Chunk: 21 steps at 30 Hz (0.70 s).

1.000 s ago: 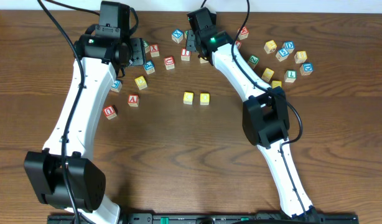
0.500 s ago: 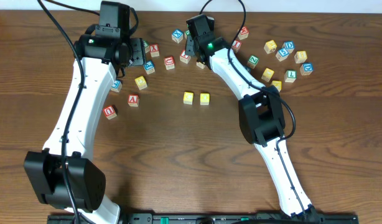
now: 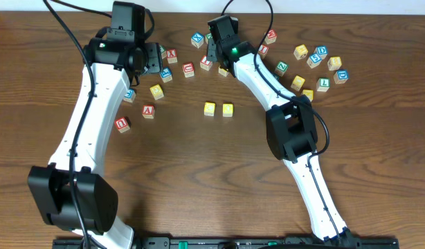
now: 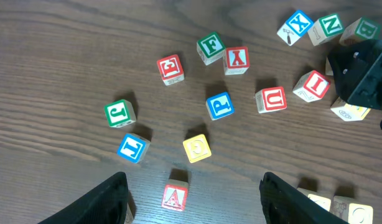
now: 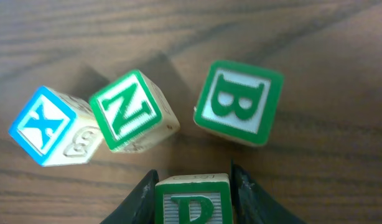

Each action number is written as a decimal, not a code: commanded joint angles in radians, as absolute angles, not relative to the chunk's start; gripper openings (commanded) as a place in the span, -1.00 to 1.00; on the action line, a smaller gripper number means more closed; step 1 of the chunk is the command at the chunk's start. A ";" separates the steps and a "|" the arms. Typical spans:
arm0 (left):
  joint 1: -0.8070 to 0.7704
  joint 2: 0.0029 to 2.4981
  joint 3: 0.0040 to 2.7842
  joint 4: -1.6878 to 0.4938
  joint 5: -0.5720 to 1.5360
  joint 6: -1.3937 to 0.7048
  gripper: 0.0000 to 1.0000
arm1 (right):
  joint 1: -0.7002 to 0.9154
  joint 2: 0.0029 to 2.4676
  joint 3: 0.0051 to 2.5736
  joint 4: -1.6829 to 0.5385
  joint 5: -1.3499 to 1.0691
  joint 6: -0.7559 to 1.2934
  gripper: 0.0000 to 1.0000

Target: Spell out CORL

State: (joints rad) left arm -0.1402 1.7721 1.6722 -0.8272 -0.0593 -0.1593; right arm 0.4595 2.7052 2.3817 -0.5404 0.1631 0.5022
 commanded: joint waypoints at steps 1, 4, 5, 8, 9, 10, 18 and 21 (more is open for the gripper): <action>-0.139 1.793 1.672 -0.829 -0.075 -0.154 0.34 | 0.451 2.725 2.418 -0.568 0.182 0.442 -0.37; -0.139 1.793 1.672 -0.829 -0.075 -0.154 0.34 | 0.448 2.724 2.463 -0.612 0.182 0.409 -0.40; -0.139 1.793 1.672 -0.829 -0.076 -0.154 0.33 | 0.447 2.724 2.491 -0.638 0.182 0.401 -0.42; -0.139 1.793 1.672 -0.828 -0.075 -0.154 0.34 | 0.444 2.724 2.578 -0.708 0.181 0.376 -0.46; -0.139 1.793 1.672 -0.829 -0.075 -0.154 0.34 | 0.443 2.724 2.611 -0.732 0.181 0.362 -0.46; -0.139 1.793 1.672 -0.829 -0.075 -0.154 0.35 | 0.442 2.724 2.645 -0.755 0.181 0.346 -0.46; -0.139 1.793 1.672 -0.829 -0.075 -0.154 0.34 | 0.441 2.720 2.913 -1.046 0.164 0.272 -0.45; -0.139 1.793 1.672 -0.829 -0.075 -0.154 0.34 | 0.441 2.705 3.023 -1.224 0.130 0.272 -0.51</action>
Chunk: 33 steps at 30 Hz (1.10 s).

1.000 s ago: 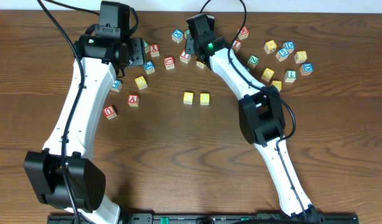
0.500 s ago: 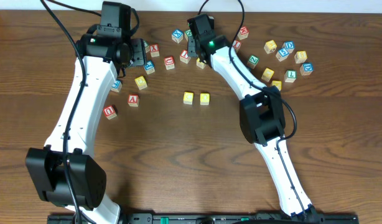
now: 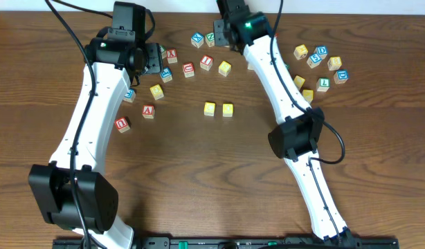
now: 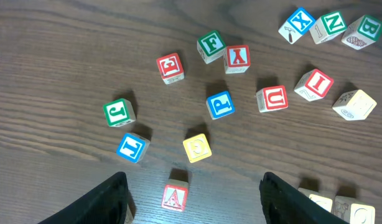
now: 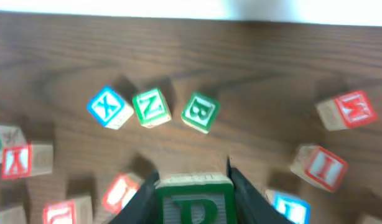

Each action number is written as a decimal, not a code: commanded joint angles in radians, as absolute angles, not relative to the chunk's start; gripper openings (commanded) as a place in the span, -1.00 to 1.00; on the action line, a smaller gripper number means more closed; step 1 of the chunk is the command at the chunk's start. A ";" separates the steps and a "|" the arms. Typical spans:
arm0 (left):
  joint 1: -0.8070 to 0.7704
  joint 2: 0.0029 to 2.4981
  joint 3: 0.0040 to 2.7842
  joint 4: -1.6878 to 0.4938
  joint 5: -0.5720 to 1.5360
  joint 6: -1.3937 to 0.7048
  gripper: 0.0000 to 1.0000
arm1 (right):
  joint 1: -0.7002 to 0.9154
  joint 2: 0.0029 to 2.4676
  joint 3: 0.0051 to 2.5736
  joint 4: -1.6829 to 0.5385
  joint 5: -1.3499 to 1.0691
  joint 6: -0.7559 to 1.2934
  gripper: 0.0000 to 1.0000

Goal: Spell out CORL
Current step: 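Lift the green R block and carry it toward the C and O blocks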

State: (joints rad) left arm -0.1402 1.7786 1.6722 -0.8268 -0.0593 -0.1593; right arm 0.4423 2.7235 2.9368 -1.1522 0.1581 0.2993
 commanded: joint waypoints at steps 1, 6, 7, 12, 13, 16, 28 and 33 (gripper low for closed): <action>-0.139 1.793 1.672 -0.829 -0.075 -0.154 0.34 | 0.440 2.697 3.055 -1.282 0.120 0.272 -0.51; -0.139 1.793 1.672 -0.822 -0.076 -0.154 0.34 | 0.440 2.639 3.140 -1.534 0.068 0.276 -0.47; -0.139 1.793 1.672 -0.820 -0.076 -0.154 0.35 | 0.440 2.632 3.140 -1.571 0.061 0.276 -0.47; -0.139 1.793 1.672 -0.802 -0.076 -0.154 0.35 | 0.445 2.628 3.124 -1.699 0.049 0.275 -0.49; -0.139 1.793 1.672 -0.801 -0.076 -0.154 0.34 | 0.447 2.628 3.097 -1.699 0.032 0.275 -0.49; -0.139 1.793 1.672 -0.801 -0.076 -0.154 0.35 | 0.448 2.632 3.025 -1.699 -0.008 0.283 -0.43; -0.139 1.793 1.672 -0.801 -0.076 -0.154 0.35 | 0.445 2.631 2.761 -1.699 -0.060 0.272 -0.58; -0.139 1.793 1.672 -0.807 -0.076 -0.154 0.34 | 0.447 2.631 2.735 -1.699 -0.059 0.272 -0.52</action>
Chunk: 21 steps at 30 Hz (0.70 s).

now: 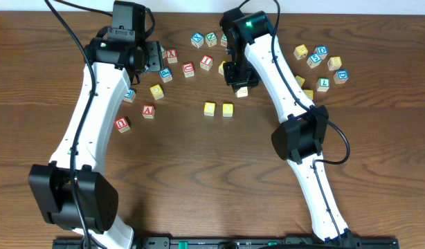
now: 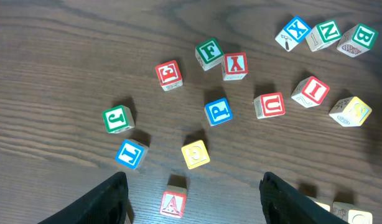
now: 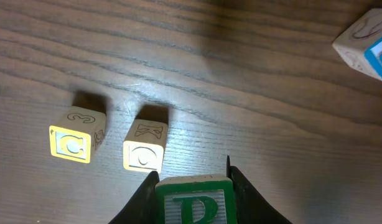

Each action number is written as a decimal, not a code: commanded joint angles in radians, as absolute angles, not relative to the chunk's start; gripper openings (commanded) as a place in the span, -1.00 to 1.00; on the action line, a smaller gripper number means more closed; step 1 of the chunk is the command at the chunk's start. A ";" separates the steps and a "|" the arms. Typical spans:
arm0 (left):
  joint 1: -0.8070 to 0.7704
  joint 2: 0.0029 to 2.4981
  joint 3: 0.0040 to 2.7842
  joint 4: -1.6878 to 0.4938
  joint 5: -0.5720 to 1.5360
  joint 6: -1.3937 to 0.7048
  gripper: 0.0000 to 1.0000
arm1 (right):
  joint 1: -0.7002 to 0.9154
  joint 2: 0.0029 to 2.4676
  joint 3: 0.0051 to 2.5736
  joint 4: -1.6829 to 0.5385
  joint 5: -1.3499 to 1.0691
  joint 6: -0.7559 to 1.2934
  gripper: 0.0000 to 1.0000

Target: Spell out CORL

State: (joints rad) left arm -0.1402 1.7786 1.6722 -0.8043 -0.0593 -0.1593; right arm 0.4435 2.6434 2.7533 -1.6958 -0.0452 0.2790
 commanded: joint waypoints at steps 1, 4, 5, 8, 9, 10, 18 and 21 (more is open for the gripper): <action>-0.139 1.793 1.672 -0.807 -0.076 -0.154 0.34 | 0.447 2.631 2.721 -1.699 -0.059 0.272 -0.52; -0.139 1.793 1.672 -0.807 -0.076 -0.154 0.34 | 0.447 2.631 2.668 -1.699 -0.059 0.272 -0.54; -0.139 1.793 1.672 -0.807 -0.076 -0.154 0.34 | 0.447 2.631 2.651 -1.699 -0.059 0.272 -0.54; -0.139 1.793 1.672 -0.807 -0.076 -0.154 0.34 | 0.447 2.631 2.604 -1.699 -0.059 0.272 -0.58; -0.139 1.793 1.672 -0.807 -0.076 -0.154 0.34 | 0.447 2.631 2.594 -1.699 -0.059 0.272 -0.58; -0.139 1.793 1.672 -0.807 -0.075 -0.154 0.35 | 0.447 2.631 2.589 -1.699 -0.057 0.272 -0.58; -0.139 1.793 1.672 -0.803 -0.075 -0.154 0.34 | 0.444 2.629 2.591 -1.675 -0.016 0.272 -0.70; -0.139 1.793 1.672 -0.805 -0.075 -0.154 0.35 | 0.443 2.611 2.601 -1.676 -0.013 0.269 -0.70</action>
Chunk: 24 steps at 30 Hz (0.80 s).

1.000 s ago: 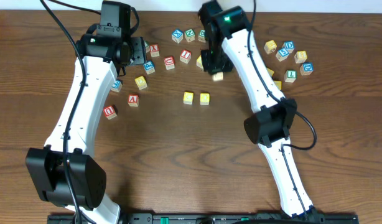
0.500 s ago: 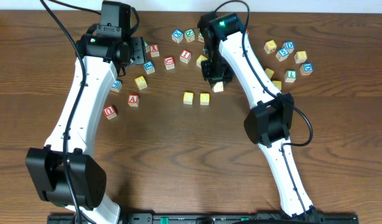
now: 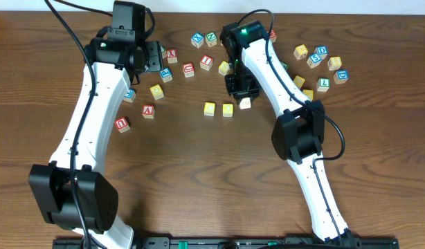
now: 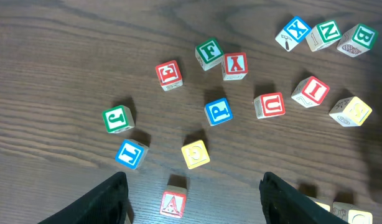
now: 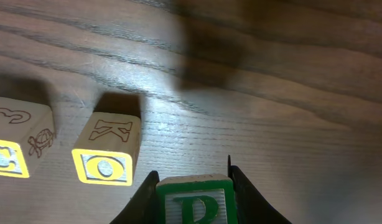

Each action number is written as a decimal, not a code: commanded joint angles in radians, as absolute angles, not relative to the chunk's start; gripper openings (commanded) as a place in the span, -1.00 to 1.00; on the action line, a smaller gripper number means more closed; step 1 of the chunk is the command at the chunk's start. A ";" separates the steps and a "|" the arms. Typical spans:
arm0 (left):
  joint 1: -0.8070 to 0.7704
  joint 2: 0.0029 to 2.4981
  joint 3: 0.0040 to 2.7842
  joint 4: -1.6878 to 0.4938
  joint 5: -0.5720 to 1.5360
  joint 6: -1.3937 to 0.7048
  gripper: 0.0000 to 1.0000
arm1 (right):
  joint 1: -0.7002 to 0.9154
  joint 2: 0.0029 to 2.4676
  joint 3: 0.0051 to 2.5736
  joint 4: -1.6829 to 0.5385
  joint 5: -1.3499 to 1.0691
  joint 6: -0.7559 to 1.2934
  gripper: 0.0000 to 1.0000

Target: Spell out CORL

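Observation:
Two yellow blocks, C (image 3: pixel 210 108) and O (image 3: pixel 228 108), sit side by side mid-table. In the right wrist view the O block (image 5: pixel 104 163) is close at left and the C block (image 5: pixel 7 155) is at the frame edge. My right gripper (image 5: pixel 194 202) is shut on a green block (image 5: pixel 194 199) whose letter looks like an R, low over the wood just right of the O. The same green block (image 3: pixel 245 103) shows overhead. My left gripper (image 4: pixel 194 190) hangs open above the left cluster, where a blue L block (image 4: pixel 130 154) lies.
Loose letter blocks are scattered at the back left, among them a red A (image 4: pixel 173 203), yellow G (image 4: pixel 195 154) and red U (image 4: pixel 269 105). More blocks lie at the back right, including a green L (image 3: pixel 324 84). X, N and B blocks (image 4: pixel 328 32) sit at the back.
My right gripper, still shut on the green block, has come lower and nearer, from above the C and O pair to just right of the O. The left arm has not moved.
My right gripper was shut on the green block on the table beside the X, N and B blocks at the back. Then it held the block high over that area, then over the C and O pair, and now low beside the O. The left gripper stayed open throughout.

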State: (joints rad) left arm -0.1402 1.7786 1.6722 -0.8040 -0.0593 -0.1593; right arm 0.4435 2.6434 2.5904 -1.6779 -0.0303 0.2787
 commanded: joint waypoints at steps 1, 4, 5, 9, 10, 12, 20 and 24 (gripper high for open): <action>-0.139 1.793 1.672 -0.804 -0.075 -0.154 0.34 | 0.443 2.602 2.602 -1.674 -0.013 0.263 -0.70; -0.139 1.793 1.672 -0.803 -0.075 -0.154 0.34 | 0.442 2.543 2.605 -1.675 0.011 0.263 -0.62; -0.139 1.793 1.672 -0.803 -0.075 -0.154 0.35 | 0.440 2.514 2.605 -1.676 0.021 0.263 -0.58; -0.139 1.793 1.672 -0.803 -0.075 -0.154 0.34 | 0.433 2.398 2.605 -1.685 0.035 0.249 -0.49; -0.139 1.793 1.672 -0.803 -0.075 -0.154 0.34 | 0.434 2.370 2.605 -1.687 0.036 0.245 -0.49; -0.139 1.793 1.672 -0.803 -0.075 -0.154 0.34 | 0.434 2.308 2.605 -1.694 0.036 0.245 -0.49; -0.139 1.793 1.672 -0.804 -0.075 -0.154 0.34 | 0.434 2.096 2.605 -1.699 0.017 0.238 -0.41; -0.139 1.793 1.672 -0.804 -0.076 -0.154 0.34 | 0.436 2.020 2.597 -1.699 0.016 0.238 -0.41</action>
